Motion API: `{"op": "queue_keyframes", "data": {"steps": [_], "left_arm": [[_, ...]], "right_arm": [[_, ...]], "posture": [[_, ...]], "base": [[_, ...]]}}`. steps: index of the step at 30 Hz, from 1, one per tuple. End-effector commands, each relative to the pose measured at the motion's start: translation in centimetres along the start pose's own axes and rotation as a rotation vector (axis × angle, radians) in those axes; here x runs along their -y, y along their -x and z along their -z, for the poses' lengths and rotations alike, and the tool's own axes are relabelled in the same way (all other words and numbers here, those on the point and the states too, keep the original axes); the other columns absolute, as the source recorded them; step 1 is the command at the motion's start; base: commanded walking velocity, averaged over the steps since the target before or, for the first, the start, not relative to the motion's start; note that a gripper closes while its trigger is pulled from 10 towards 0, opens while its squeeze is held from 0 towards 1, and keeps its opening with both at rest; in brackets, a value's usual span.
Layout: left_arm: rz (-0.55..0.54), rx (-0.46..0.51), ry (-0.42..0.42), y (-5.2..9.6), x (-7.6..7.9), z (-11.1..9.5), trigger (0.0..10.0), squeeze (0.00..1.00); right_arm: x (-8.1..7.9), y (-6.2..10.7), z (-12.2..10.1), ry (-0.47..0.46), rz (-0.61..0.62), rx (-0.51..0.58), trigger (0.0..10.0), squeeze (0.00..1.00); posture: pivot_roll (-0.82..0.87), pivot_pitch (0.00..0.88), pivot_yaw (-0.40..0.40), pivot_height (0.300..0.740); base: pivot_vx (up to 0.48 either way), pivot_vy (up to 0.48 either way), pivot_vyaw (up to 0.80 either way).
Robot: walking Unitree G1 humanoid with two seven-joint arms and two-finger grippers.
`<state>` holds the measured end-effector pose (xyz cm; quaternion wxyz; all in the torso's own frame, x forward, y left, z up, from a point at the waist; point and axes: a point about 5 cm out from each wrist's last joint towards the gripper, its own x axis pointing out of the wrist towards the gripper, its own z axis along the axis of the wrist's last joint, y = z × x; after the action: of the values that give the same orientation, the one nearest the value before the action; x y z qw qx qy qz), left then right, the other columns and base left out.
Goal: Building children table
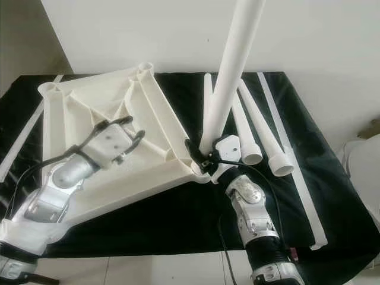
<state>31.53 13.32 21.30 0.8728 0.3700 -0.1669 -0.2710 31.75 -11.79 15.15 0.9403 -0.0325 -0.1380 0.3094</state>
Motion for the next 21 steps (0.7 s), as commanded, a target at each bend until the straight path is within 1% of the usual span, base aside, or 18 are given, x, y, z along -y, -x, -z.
{"op": "queue_keyframes", "data": {"steps": [1, 15, 21], "left_arm": [[-0.011, -0.001, -0.009, 0.31, -0.08, 0.07, 0.0, 0.00], [-0.007, 0.005, -0.019, 0.43, -0.20, 0.06, 0.0, 0.00], [-0.004, -0.009, -0.027, 0.36, -0.15, 0.18, 0.0, 0.00]], "right_arm": [[-1.29, 1.71, 3.82, -0.073, -0.026, -0.187, 10.0, 0.00], [-1.32, 1.78, 3.88, -0.076, -0.018, -0.187, 10.0, 0.00], [-1.34, 1.83, 3.91, -0.077, -0.017, -0.188, 10.0, 0.00]], "posture": [[-0.04, 0.131, 0.037, 0.740], [-0.04, 0.134, 0.046, 0.740], [-0.04, 0.138, 0.045, 0.740]], "base": [[0.000, 0.000, 0.00], [0.000, 0.000, 0.00], [0.000, 0.000, 0.00]]}}
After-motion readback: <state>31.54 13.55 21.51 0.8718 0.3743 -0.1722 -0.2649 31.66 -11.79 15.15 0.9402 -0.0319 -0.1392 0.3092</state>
